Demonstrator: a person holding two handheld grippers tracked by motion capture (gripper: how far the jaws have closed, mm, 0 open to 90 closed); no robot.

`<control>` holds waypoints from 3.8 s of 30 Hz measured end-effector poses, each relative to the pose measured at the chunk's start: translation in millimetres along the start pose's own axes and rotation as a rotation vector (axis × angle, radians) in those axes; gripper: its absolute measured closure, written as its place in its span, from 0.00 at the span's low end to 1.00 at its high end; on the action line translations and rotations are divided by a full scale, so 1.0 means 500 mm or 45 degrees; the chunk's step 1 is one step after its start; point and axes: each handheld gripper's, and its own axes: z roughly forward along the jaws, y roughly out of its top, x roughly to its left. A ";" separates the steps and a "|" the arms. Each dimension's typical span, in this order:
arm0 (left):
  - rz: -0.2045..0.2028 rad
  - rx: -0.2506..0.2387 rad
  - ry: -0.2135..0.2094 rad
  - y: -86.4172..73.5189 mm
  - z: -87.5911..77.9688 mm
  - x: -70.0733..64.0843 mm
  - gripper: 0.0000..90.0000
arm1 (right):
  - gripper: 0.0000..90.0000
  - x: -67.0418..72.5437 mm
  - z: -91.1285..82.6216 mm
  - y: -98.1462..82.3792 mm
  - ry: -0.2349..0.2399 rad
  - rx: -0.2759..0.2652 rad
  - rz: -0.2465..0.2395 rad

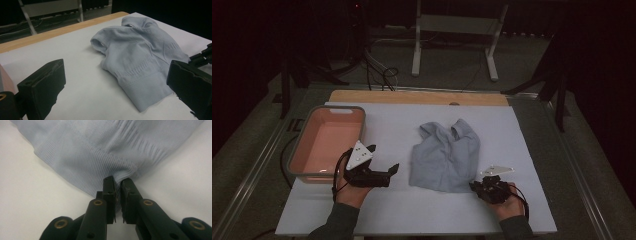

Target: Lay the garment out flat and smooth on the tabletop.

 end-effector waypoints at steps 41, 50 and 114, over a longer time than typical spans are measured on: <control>0.011 0.005 -0.039 -0.003 0.019 -0.020 0.04 | 0.97 -0.040 -0.132 0.094 -0.205 -0.396 0.059; 0.016 0.007 -0.047 -0.002 0.021 -0.025 0.04 | 0.97 -0.090 -0.122 0.046 -0.257 -0.319 0.120; 0.058 0.209 -0.158 -0.019 0.216 -0.126 0.12 | 0.38 -0.104 -0.090 0.006 -0.234 -0.308 0.146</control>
